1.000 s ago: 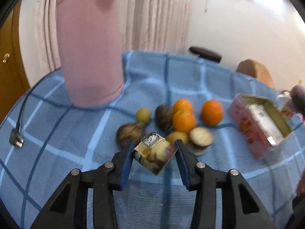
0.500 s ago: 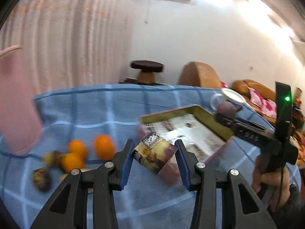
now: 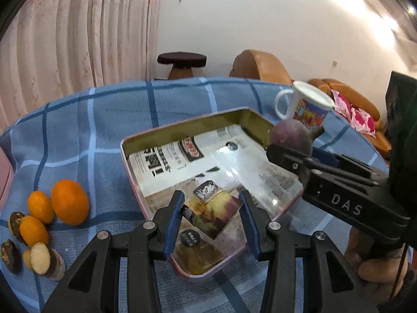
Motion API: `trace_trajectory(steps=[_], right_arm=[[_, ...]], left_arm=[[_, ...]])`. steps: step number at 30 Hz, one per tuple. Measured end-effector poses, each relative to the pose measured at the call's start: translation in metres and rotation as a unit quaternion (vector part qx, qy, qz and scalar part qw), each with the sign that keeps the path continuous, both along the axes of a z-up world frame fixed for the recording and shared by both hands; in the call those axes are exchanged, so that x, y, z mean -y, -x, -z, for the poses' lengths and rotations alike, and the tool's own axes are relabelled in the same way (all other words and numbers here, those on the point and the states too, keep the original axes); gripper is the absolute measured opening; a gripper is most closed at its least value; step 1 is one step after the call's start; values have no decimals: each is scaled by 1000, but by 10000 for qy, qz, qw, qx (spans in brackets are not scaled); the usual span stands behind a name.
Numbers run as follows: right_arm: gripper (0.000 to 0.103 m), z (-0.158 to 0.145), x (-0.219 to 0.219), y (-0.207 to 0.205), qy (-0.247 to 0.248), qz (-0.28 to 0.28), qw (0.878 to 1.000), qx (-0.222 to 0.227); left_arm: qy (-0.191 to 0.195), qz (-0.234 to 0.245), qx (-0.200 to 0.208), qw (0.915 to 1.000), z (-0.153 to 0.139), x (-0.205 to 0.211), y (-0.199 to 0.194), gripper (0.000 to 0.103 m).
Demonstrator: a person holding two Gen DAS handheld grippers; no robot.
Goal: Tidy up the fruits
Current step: 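Carry the beet into the pink tin with the right gripper while the left gripper grasps the cut taro, then release the beet and taro into the tin, opening both grippers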
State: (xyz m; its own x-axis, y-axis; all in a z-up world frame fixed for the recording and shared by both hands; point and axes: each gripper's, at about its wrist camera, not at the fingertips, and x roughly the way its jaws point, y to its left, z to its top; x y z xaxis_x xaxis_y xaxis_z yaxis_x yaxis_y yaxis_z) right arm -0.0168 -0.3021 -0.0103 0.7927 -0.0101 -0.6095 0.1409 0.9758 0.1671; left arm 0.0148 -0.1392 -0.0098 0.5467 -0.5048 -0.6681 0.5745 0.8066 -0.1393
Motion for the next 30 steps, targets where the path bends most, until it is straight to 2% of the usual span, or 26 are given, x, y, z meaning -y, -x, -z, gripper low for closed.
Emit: trace_trajectory(steps=[9, 13, 18, 21, 23, 26, 30], right_arm=[[56, 4, -5, -2, 108, -22, 9999, -85], [56, 2, -6, -1, 99, -8, 9999, -31], [68, -4, -5, 5, 37, 33, 9998, 217], [79, -10, -3, 10, 46, 145, 9989, 448], [85, -15, -1, 15, 50, 255, 9976, 641], [87, -19, 2, 19, 32, 376, 9961, 792], [87, -19, 8, 20, -60, 498, 9949, 877]], left_arm=[[-470, -74, 448, 9979, 4, 11, 6, 45], [-536, -43, 620, 9966, 3, 14, 8, 46], [-507, -121, 586, 9969, 4, 13, 8, 47], [-435, -160, 652, 9968, 2, 10, 10, 59], [-354, -175, 767, 9963, -2, 8, 15, 73], [-189, -232, 962, 9949, -9, 2, 21, 75], [98, -398, 1000, 9941, -18, -9, 21, 76]])
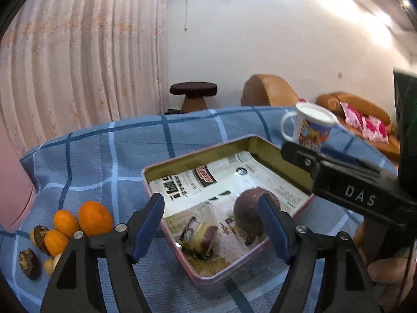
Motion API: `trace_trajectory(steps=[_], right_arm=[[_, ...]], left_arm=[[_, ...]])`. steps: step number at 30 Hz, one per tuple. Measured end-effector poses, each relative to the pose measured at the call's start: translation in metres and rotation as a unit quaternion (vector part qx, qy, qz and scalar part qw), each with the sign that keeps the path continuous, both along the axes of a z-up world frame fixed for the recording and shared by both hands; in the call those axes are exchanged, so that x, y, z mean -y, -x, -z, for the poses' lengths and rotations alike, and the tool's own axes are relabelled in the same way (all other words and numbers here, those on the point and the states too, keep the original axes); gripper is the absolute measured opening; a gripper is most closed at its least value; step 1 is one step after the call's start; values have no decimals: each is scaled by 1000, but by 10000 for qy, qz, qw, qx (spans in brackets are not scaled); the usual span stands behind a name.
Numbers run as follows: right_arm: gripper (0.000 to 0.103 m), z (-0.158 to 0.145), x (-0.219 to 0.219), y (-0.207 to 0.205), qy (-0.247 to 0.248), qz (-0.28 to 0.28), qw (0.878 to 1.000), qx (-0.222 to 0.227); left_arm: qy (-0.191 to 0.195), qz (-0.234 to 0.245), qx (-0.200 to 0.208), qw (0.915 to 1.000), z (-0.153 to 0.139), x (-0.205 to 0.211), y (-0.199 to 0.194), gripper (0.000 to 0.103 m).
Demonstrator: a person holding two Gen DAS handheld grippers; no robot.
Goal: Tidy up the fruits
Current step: 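Release the beet and taro into the tin, opening both grippers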
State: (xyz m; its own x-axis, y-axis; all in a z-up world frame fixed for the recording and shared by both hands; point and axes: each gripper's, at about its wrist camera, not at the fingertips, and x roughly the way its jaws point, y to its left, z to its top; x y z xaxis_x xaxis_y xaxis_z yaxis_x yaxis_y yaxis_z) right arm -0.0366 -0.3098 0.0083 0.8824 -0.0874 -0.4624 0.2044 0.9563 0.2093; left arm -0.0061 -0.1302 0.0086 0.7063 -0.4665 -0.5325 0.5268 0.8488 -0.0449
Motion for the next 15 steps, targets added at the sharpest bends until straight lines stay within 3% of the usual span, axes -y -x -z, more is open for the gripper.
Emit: trace_trajectory(steps=[8, 15], right_arm=[[91, -2, -4, 8, 285, 226, 9990, 257], [92, -7, -13, 18, 517, 452, 9962, 537]], left_arm=[[-220, -580, 242, 9978, -2, -20, -2, 76], [-577, -1247, 456, 9895, 4, -47, -4, 76]])
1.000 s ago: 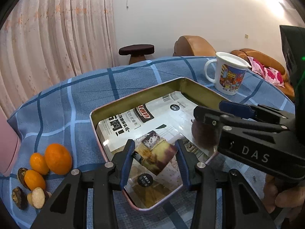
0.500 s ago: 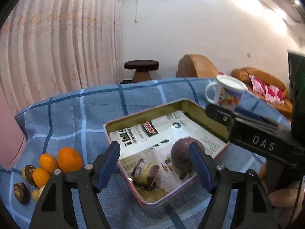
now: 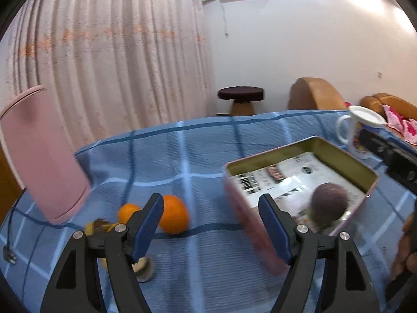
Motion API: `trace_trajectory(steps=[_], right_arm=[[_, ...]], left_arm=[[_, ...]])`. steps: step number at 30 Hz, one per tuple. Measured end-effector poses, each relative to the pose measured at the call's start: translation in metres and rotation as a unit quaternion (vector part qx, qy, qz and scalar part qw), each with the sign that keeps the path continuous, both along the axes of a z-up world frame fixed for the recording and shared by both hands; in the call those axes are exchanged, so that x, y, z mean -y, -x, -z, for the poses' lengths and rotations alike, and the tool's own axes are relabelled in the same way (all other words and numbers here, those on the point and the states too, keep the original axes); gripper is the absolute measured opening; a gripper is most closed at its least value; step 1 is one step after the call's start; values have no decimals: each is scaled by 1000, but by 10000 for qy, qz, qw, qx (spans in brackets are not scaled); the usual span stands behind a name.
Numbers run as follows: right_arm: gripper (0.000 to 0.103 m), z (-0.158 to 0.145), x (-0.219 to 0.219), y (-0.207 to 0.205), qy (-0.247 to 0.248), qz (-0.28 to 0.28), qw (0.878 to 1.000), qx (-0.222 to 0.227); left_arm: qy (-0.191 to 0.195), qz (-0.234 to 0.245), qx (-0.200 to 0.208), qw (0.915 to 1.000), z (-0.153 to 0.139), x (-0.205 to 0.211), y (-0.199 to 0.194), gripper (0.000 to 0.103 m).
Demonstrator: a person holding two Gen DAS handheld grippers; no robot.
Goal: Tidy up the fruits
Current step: 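Release the beet and taro into the tin, opening both grippers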
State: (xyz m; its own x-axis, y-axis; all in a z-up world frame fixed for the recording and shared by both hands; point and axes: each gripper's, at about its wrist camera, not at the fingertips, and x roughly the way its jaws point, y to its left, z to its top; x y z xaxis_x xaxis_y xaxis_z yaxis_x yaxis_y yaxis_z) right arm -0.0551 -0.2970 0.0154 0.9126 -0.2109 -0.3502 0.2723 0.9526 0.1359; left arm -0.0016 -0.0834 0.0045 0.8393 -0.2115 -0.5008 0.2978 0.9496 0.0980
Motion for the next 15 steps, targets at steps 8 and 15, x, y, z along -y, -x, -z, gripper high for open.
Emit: trace_trajectory(steps=[8, 15], right_arm=[[92, -1, -15, 3, -51, 47, 9999, 110], [92, -2, -44, 4, 124, -109, 9998, 89]], left_arm=[[-116, -289, 38, 9995, 4, -31, -3, 76], [-166, -483, 20, 9987, 5, -53, -7, 76]])
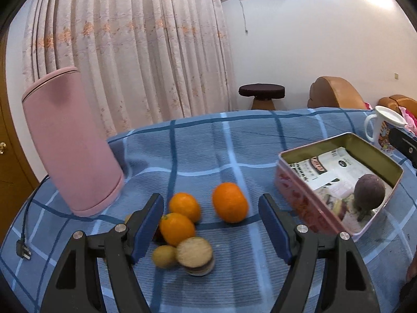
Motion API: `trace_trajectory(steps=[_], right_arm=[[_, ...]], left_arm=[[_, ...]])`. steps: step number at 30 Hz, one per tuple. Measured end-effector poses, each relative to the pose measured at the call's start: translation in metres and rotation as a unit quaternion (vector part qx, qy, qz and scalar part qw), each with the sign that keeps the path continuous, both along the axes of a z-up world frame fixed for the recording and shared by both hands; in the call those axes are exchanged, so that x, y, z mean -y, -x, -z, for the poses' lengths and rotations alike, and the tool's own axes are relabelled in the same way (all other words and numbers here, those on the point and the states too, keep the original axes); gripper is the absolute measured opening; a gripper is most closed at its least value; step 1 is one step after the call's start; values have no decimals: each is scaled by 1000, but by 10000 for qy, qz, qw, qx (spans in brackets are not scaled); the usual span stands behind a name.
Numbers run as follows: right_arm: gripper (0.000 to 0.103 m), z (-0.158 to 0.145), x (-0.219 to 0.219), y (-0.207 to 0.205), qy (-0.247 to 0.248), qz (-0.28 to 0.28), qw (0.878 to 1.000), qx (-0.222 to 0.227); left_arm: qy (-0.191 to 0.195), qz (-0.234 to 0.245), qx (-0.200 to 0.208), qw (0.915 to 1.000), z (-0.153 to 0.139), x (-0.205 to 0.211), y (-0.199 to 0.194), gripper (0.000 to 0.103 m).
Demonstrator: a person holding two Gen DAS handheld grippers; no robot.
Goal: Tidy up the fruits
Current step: 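Release the beet and taro into the tin, opening both grippers, then grasp the sliced yam with the right gripper while the left grasps a passion fruit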
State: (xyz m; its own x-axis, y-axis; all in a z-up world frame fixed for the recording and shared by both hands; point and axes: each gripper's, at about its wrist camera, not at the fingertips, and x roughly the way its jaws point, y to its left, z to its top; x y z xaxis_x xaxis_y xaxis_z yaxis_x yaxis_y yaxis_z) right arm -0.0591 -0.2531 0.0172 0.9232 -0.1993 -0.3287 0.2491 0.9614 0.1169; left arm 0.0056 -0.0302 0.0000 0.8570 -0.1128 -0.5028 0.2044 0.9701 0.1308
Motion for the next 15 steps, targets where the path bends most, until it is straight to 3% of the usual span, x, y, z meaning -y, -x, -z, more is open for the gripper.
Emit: trace_trajectory(steps=[15], right_arm=[[92, 6, -68, -9, -179, -773, 9966, -212]], left_arm=[[32, -223, -87, 9997, 1, -44, -8, 76]])
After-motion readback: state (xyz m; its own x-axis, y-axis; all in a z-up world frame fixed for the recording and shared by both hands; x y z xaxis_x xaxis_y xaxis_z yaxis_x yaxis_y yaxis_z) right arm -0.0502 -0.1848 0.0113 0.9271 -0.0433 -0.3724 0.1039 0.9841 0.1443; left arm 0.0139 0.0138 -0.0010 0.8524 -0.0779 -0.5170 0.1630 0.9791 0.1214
